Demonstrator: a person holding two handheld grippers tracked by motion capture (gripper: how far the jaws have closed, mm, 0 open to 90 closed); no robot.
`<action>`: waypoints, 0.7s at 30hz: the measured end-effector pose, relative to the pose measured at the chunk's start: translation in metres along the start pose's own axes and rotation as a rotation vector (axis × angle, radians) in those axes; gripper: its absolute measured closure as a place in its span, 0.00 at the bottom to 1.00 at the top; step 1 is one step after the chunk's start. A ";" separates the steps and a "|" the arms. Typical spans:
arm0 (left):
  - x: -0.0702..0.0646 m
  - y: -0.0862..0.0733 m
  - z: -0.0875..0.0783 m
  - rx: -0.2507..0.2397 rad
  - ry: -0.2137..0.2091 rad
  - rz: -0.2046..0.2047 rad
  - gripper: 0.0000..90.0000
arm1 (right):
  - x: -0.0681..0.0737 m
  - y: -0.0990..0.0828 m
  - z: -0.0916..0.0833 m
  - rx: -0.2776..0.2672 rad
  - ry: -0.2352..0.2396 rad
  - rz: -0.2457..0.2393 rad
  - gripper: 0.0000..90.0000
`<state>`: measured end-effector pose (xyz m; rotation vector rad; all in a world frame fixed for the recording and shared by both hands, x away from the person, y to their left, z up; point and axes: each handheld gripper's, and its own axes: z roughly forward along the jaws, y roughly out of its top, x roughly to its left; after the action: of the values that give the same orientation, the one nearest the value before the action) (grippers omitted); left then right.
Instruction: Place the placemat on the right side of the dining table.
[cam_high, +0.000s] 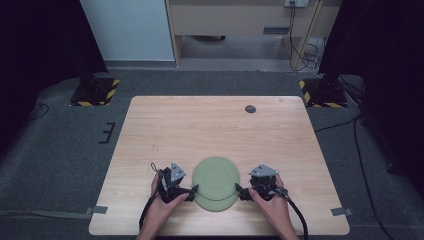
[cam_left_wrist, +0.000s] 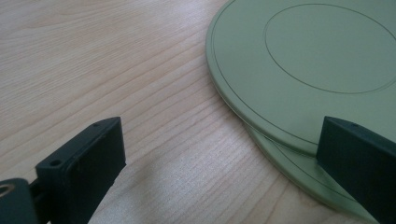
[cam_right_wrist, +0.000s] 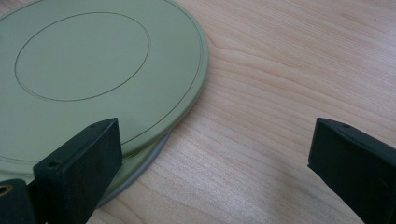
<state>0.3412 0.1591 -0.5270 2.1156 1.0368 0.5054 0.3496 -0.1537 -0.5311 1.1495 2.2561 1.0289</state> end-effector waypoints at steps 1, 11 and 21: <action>0.000 0.000 0.000 0.000 0.000 0.000 0.03 | 0.000 0.000 0.000 0.000 0.000 0.000 0.04; -0.004 0.000 0.000 0.004 -0.010 0.010 0.02 | 0.003 0.000 -0.002 0.008 0.046 0.013 0.06; -0.002 0.004 0.004 0.002 -0.007 0.010 0.00 | 0.001 0.001 -0.001 0.008 0.035 0.028 0.07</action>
<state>0.3442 0.1539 -0.5270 2.1232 1.0238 0.5015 0.3487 -0.1531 -0.5297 1.1779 2.2792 1.0601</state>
